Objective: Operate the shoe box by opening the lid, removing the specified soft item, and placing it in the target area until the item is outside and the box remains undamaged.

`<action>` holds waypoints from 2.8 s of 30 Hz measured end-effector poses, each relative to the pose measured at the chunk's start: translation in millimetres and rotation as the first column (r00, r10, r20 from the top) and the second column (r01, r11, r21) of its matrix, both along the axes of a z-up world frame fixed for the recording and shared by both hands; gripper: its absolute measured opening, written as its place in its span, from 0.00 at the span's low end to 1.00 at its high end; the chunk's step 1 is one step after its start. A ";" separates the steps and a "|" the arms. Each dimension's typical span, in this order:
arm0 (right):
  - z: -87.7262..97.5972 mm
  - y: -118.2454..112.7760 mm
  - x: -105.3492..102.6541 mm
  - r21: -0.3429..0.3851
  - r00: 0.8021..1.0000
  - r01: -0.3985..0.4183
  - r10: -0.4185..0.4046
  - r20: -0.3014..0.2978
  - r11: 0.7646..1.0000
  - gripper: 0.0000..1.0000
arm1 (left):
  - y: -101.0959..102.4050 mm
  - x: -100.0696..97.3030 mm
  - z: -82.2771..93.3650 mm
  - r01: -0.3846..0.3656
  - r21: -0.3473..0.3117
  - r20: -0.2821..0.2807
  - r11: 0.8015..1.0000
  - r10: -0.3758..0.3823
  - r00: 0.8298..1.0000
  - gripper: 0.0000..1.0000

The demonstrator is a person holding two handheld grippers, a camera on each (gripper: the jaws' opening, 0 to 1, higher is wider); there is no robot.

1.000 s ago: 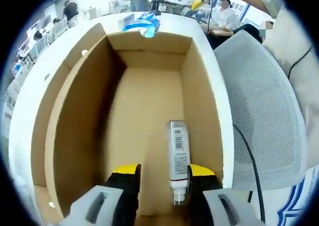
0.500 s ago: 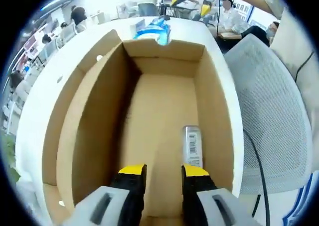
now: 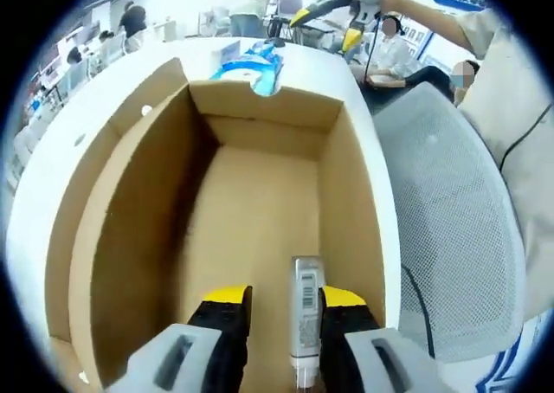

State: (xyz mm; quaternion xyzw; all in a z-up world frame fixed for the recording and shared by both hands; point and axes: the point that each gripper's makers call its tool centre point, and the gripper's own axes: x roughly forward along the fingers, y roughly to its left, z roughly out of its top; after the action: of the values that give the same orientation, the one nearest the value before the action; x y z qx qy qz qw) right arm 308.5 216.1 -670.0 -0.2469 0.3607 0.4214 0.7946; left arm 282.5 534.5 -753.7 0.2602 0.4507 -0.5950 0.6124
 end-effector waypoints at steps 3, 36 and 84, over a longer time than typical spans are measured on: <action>-1.8 -0.5 -0.9 -0.004 1.000 -0.001 0.001 -0.003 1.000 0.63 | -6.8 -1.5 -2.2 -0.001 -0.010 -0.010 1.000 0.001 1.000 0.31; 4.3 25.6 -6.3 0.013 0.998 -0.057 0.057 0.017 0.998 0.59 | 63.9 -2.3 -21.9 -0.059 0.227 0.128 0.972 0.030 0.991 0.20; 32.0 165.6 -44.4 0.121 0.939 -0.341 0.334 0.077 0.932 0.45 | -24.0 -12.9 60.6 0.021 0.126 0.301 0.992 -0.059 0.952 0.19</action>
State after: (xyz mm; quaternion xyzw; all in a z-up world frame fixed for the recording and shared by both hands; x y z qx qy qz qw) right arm 264.2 381.7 -638.0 -0.2635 0.2619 0.5676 0.7347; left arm 269.6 510.6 -693.1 0.3944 0.3808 -0.5318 0.6455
